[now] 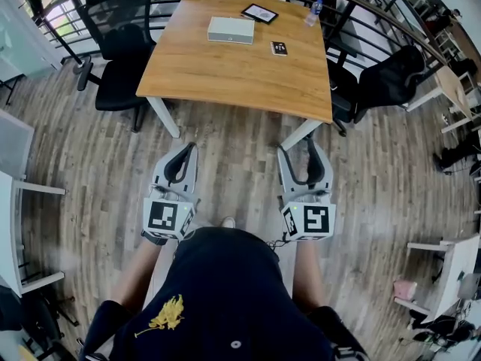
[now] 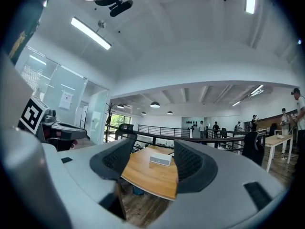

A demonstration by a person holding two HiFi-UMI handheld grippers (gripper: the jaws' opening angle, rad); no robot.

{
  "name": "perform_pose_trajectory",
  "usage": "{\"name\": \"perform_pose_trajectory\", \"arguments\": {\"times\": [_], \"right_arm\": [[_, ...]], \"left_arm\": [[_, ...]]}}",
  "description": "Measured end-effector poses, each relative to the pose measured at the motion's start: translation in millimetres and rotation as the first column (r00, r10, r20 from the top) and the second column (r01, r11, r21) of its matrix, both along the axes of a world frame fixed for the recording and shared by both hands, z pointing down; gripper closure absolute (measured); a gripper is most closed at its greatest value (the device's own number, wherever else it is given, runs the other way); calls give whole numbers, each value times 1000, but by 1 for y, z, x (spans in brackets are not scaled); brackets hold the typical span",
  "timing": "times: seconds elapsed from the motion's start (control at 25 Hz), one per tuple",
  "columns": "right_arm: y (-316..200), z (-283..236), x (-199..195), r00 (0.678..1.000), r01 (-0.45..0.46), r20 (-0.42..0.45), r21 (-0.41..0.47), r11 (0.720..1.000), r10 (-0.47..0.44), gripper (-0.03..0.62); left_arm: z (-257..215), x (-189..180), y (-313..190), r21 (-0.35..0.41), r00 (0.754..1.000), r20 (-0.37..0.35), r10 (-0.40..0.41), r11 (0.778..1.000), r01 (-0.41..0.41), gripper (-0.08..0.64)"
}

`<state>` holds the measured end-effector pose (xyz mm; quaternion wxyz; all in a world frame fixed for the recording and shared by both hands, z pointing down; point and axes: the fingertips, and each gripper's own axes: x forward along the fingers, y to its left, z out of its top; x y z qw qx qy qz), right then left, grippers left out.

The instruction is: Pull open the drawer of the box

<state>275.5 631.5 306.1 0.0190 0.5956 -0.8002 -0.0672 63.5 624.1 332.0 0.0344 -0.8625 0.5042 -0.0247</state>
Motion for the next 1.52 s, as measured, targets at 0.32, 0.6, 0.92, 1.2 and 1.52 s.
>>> {"name": "perform_pose_trajectory", "arguments": {"times": [0.32, 0.6, 0.92, 1.2, 1.52], "right_arm": [[-11, 6, 17, 1000, -13, 17, -19, 1000, 13, 276], [-39, 20, 5, 999, 20, 36, -78, 997, -17, 276], [-90, 37, -3, 1000, 0, 6, -132, 991, 1, 285], [-162, 23, -22, 999, -40, 30, -139, 990, 45, 302], [-247, 1, -61, 992, -104, 56, -142, 984, 113, 308]], "left_arm": [[2, -6, -3, -16, 998, 30, -46, 999, 46, 545], [18, -37, -24, -148, 993, -23, -119, 982, 114, 545], [34, -47, -84, -126, 994, 1, -110, 986, 109, 545], [21, -60, -168, -81, 998, -34, -45, 996, 42, 544], [6, -102, -265, -63, 997, -72, 8, 998, -13, 543]]}}
